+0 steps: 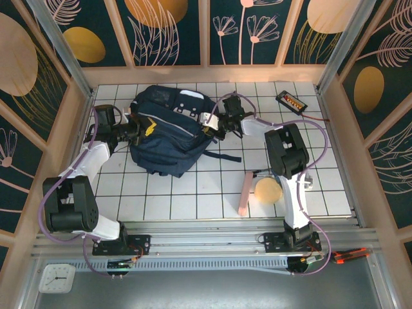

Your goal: Pack the student bag

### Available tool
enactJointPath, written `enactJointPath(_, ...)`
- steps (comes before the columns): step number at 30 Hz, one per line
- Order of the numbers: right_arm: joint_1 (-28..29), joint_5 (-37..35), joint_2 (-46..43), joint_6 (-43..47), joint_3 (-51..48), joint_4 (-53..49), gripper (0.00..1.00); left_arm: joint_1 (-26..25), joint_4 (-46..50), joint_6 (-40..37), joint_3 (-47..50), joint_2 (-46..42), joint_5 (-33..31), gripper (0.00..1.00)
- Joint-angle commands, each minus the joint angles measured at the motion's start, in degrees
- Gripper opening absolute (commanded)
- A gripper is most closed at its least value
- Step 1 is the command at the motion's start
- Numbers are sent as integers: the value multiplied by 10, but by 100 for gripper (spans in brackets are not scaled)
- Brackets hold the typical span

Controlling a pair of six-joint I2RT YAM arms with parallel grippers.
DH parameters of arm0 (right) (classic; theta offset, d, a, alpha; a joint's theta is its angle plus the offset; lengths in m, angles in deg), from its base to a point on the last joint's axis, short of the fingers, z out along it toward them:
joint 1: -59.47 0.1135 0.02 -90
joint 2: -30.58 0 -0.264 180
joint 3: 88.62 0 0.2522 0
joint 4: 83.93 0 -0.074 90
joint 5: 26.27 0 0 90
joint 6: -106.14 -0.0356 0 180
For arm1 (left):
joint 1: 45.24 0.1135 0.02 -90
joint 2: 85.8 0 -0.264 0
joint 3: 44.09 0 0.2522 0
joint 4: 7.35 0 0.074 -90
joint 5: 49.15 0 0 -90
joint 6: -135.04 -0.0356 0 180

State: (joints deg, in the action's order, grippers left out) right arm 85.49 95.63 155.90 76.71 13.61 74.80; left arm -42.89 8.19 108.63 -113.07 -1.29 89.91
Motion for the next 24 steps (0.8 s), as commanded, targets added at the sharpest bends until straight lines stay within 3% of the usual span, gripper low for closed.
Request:
enactJointPath(1, 8, -68, -38, -7, -54, -26, 0, 6, -77, 7, 6, -43, 27, 0)
enactJointPath(5, 29, -120, -91, -7, -118, 31, 0, 6, -123, 45, 52, -58, 3, 0)
enactJointPath(13, 83, -285, -173, 33, -265, 265, 0, 4, -133, 81, 116, -98, -75, 0)
enactJointPath(17, 97, -278, -201, 36, -283, 308, 0, -10, -126, 83, 135, -109, -105, 0)
enactJointPath(24, 140, -179, -253, -12, -277, 196, 0, -17, -127, 78, 144, -110, -151, 0)
